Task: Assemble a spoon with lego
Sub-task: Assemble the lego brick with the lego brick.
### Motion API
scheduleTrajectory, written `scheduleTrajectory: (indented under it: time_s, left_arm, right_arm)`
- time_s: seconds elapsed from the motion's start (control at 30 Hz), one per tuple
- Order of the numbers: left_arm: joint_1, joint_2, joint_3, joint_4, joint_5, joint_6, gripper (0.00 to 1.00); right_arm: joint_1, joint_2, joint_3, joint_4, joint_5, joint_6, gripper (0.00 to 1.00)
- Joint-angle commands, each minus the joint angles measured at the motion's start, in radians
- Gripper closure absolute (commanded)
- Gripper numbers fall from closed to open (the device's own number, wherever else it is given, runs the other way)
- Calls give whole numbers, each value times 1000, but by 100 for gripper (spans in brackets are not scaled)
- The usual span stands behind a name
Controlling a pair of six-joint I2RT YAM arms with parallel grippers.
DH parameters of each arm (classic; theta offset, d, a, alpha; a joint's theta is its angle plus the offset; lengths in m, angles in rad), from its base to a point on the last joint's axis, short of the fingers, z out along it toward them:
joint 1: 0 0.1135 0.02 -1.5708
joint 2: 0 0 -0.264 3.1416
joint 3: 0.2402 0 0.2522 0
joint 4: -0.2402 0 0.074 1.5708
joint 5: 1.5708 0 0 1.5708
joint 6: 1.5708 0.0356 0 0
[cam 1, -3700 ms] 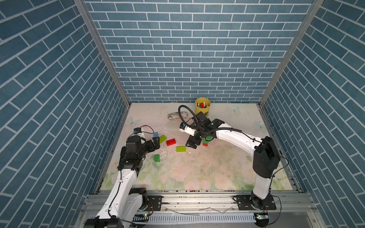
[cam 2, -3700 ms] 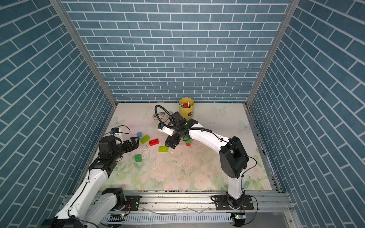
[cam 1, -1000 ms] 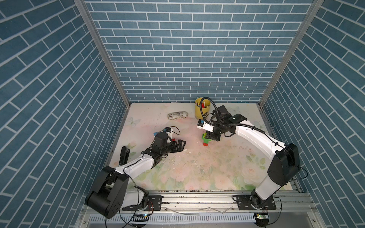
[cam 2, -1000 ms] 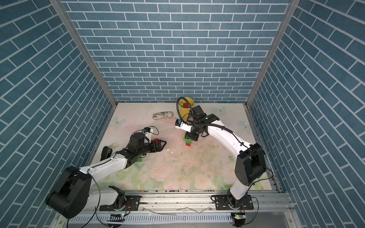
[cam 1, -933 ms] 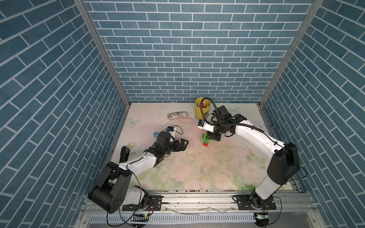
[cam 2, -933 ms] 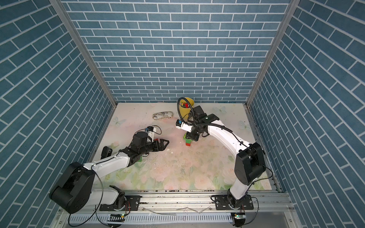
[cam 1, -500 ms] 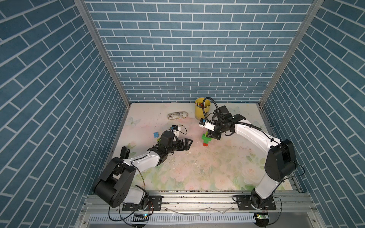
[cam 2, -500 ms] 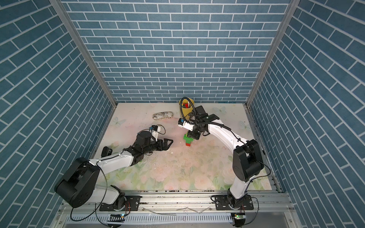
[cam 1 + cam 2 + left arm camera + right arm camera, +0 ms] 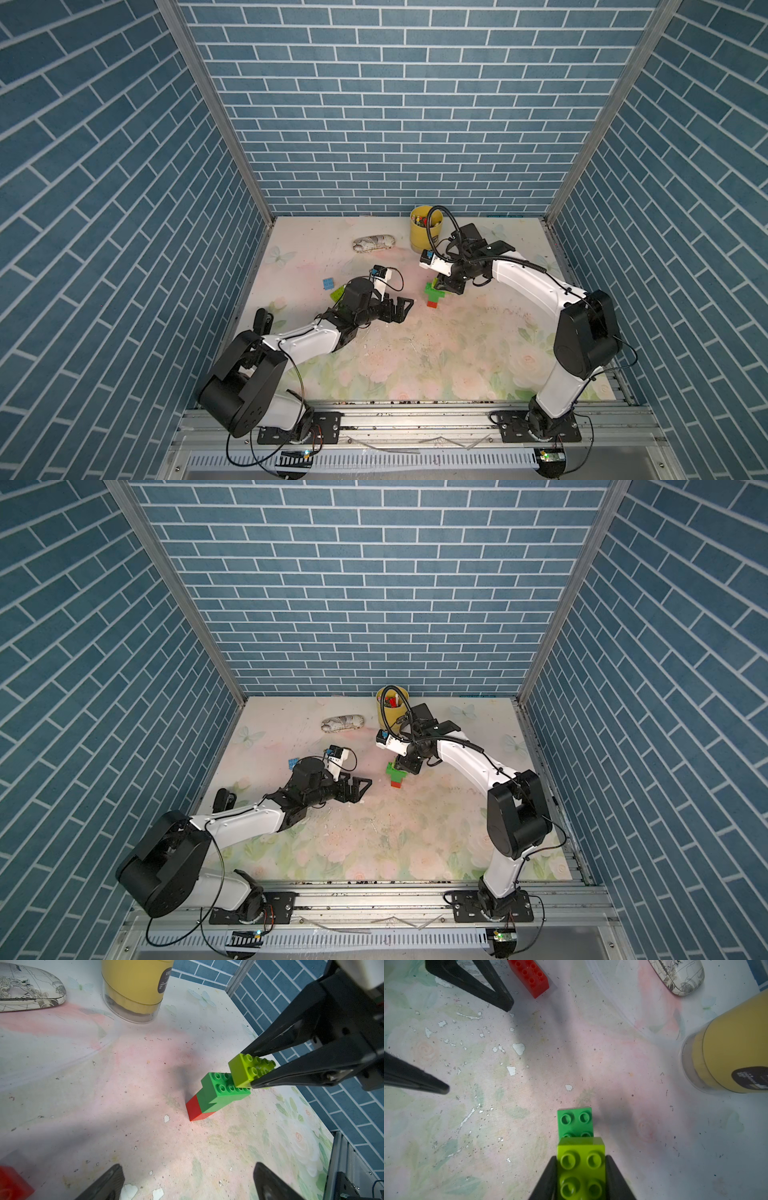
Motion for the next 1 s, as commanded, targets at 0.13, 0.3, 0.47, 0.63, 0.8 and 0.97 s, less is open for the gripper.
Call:
scheduleTrajectory:
  time_s: [0.13,0.3,0.47,0.63,0.8,0.97]
  left_arm:
    - [-6,11,30,-6,11,19,1]
    - [-6,9,31,-19,7,20,1]
    - [-6,6,32,-34,1,20,1]
    - [-6,3,38,-53,-5,23,1]
    - [-6,-6,38,-76,-14,34,1]
    - [-6,-27,40,-116,-33,50,1]
  right_arm:
    - [-6,31,-1,-22,-44,-64,76]
    - [-6,45,5,-36,-46,-63,77]
    - [-8,53,2,-41,-37,-61,77]
    - [-12,75,5,-59,-38,-45,78]
    - [-16,119,12,-103,-21,-41,79]
    - [-16,120,26,-127,-16,-37,77]
